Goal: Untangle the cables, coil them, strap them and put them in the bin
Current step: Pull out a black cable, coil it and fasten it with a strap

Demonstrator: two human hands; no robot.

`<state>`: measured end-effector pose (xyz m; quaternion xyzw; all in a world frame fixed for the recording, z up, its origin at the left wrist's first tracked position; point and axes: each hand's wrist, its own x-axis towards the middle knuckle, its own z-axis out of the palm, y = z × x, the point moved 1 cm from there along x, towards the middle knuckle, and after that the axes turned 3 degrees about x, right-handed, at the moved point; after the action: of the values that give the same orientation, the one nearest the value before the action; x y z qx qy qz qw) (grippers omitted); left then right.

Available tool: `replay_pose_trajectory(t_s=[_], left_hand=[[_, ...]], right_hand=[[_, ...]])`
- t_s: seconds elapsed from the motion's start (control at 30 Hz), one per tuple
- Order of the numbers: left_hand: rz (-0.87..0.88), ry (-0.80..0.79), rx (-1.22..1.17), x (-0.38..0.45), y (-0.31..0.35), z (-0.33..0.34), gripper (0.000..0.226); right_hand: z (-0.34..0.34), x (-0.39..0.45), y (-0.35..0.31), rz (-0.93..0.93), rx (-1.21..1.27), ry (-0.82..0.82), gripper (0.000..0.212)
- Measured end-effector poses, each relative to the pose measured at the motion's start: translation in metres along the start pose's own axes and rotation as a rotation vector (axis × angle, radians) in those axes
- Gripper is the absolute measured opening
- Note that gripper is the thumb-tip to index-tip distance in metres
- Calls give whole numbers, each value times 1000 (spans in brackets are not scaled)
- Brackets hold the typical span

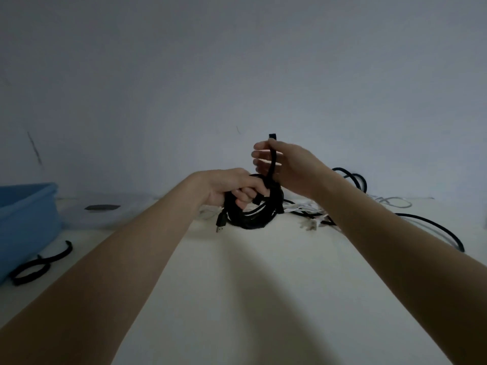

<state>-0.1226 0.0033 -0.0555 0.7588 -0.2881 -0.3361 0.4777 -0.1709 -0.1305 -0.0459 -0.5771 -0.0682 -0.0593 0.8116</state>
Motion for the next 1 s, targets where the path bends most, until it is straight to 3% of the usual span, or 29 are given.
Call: replay_pose_trajectory(t_s=[0.1, 0.27, 0.43, 0.57, 0.8, 1.0], left_hand=[[-10, -85, 14, -6, 1, -2, 29], [-7, 19, 90, -9, -1, -6, 18], [-35, 43, -48, -10, -7, -11, 8], [23, 8, -186, -11, -6, -10, 33], [8, 186, -85, -10, 5, 1, 25], [77, 250, -66, 1, 2, 3, 14]], right_hand=[[-1, 3, 8, -13, -434, 5, 25], [9, 21, 30, -209, -851, 304, 32], [15, 26, 31, -314, -937, 406, 26], [14, 24, 29, -384, -903, 445, 27], [5, 20, 31, -394, -925, 526, 32], [-1, 21, 29, -336, -902, 493, 31]])
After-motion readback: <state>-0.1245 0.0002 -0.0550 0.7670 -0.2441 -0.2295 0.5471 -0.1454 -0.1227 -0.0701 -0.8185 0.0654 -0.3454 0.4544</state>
